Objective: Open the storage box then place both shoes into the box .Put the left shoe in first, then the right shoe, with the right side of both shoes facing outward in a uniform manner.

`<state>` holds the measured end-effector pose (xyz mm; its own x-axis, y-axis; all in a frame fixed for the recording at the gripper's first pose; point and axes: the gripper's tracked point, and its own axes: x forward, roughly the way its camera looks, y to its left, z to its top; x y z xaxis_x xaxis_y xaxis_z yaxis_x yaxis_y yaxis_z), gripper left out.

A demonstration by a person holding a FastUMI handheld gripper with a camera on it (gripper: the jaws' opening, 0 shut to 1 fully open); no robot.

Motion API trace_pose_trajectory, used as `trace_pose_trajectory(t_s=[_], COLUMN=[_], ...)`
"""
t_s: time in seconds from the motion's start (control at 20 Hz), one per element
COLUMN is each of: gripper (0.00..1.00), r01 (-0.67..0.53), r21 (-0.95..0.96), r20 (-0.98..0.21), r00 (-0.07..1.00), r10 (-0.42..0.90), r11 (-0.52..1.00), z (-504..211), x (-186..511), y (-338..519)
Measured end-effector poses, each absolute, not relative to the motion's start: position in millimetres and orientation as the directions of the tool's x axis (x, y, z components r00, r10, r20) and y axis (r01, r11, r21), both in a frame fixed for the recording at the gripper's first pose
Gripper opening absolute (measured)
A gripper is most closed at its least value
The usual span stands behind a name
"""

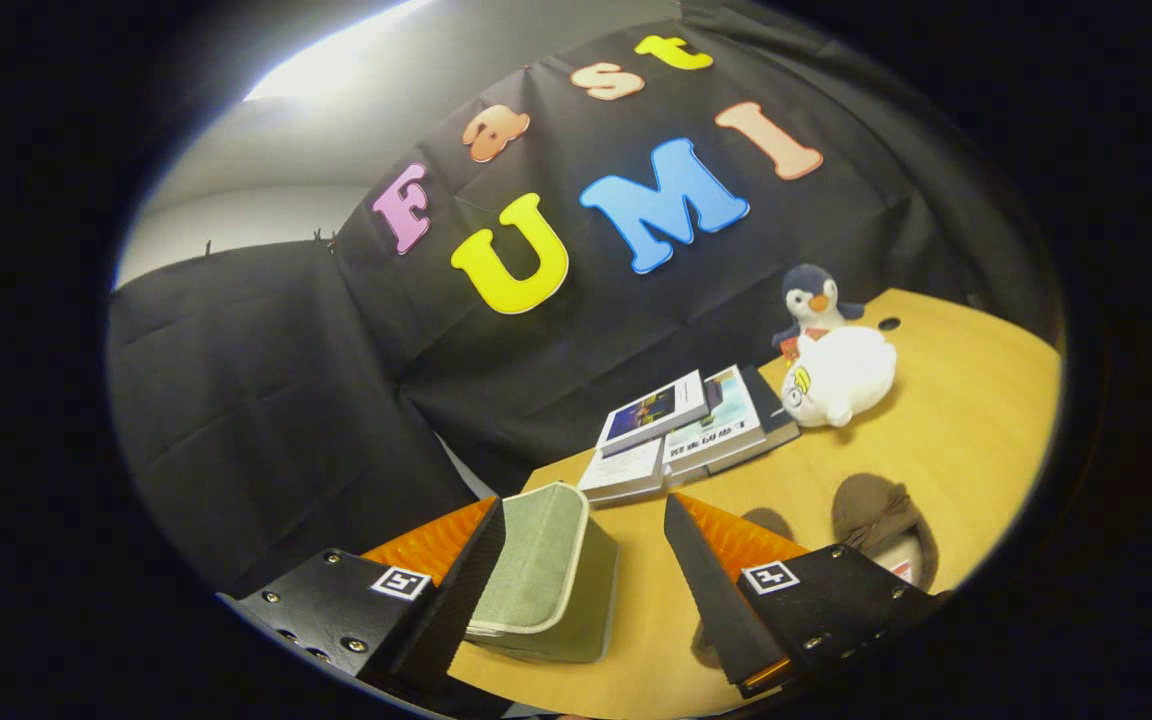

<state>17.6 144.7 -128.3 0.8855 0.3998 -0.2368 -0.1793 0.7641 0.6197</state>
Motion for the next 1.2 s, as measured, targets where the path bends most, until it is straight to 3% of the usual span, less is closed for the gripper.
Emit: trace_pose_trajectory(t_s=[0.45, 1.1, 1.15, 1.2], gripper=[0.97, 0.94, 0.93, 0.82], r01=[-0.07, 0.149, 0.161, 0.163], r21=[0.871, 0.984, 0.984, 0.985], r20=[-0.264, -0.172, -0.17, -0.159], r00=[0.769, 0.703, 0.707, 0.7], r10=[0.583, 0.69, 0.686, 0.696], r11=[0.486, 0.094, 0.078, 0.061], z=[-190, -234, -236, -236], x=[13, 21, 25, 25], y=[205, 268, 270, 273])
